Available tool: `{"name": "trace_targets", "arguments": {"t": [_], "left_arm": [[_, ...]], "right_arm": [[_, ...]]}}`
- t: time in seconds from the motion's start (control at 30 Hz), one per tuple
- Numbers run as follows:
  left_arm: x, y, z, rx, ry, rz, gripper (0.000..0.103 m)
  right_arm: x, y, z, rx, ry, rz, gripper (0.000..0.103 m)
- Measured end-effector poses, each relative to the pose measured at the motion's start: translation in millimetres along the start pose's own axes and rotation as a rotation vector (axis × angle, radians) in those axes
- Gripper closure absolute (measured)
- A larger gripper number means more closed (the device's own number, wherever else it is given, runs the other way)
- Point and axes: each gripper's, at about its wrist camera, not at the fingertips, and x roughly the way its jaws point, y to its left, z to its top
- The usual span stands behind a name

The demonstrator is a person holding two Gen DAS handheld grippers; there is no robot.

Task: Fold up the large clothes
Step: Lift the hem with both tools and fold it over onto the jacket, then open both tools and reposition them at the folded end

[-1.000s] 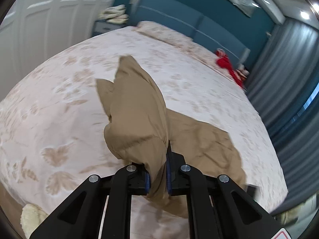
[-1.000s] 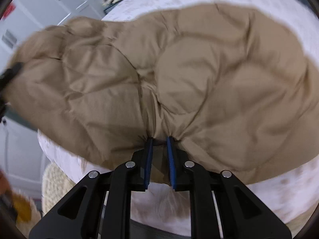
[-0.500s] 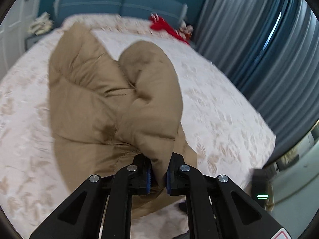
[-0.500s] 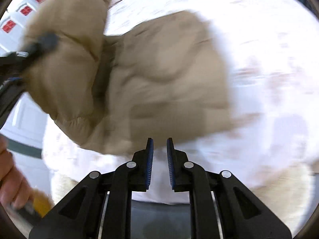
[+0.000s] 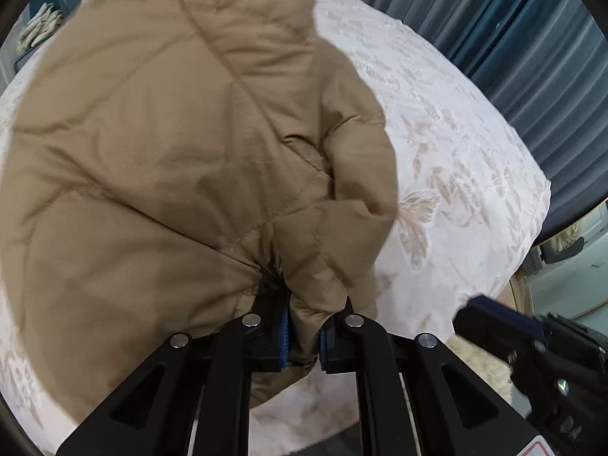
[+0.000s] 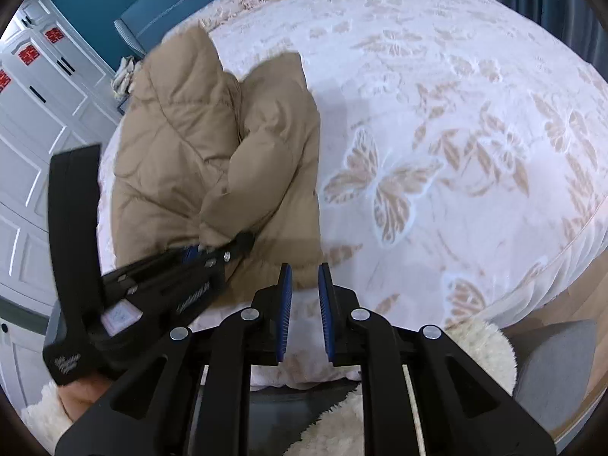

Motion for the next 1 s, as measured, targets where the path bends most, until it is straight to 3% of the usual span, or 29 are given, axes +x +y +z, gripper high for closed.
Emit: {"name": "trace_targets", "arguments": {"t": [0.03,0.1,0.17,0.27,0.37,0.5,0.67,0.77,0.83,0.87,0.9,1.0], "left_arm": [[-11.4,-1.5,-1.5,0.002,-0.014,0.009,0.091],[-40.5,-4.1,-5.9,0.02,-0.047,0.025,0.082],[-65.8,-2.9,-6.2,0.001,-0.075,0.021,0.048],[-114.8,11.9,-10.2,-0.071,-0.169,-0.004,0.037],[-157.2,41.1,-11.2,-0.171,-0.258,0.004,0.033],[-182.7,89.5,-3.4,-0.295,-0.317,0.136,0.033],[-185.4,137.7,4.3,-0.399,-0.31,0.221,0.033],[-178.0,148.5,9.2,-0.421,-0.307,0.237,0.033],[-172.8,150.6,13.0,-0.431,-0.3,0.237,0.033],[-171.1,150.8,15.2,-0.432,-0.3,0.23,0.033],[-167.0,151.6,18.8,-0.431,-0.294,0.227,0.033],[-157.3,142.9,27.9,-0.405,-0.282,0.199,0.033]], "right_arm": [[-2.7,-2.1,3.3,-0.005,-0.01,-0.001,0.082],[-14.7,2.8,5.1,-0.019,-0.041,-0.002,0.067],[-24.2,3.7,8.7,-0.031,-0.066,0.007,0.067],[-32.7,15.0,18.3,-0.051,-0.099,0.031,0.062],[-39.6,35.4,30.0,-0.076,-0.128,0.078,0.053],[-36.5,63.6,52.0,-0.094,-0.156,0.124,0.041],[-0.9,93.2,92.9,-0.061,-0.118,0.153,0.037],[27.6,102.0,113.9,-0.049,-0.09,0.108,0.037],[50.1,102.9,122.4,-0.042,-0.042,0.103,0.046],[62.7,100.5,125.2,-0.034,-0.001,0.124,0.075],[68.4,97.1,125.7,-0.028,0.016,0.126,0.091],[52.4,77.0,127.6,-0.008,-0.036,0.152,0.103]]}}
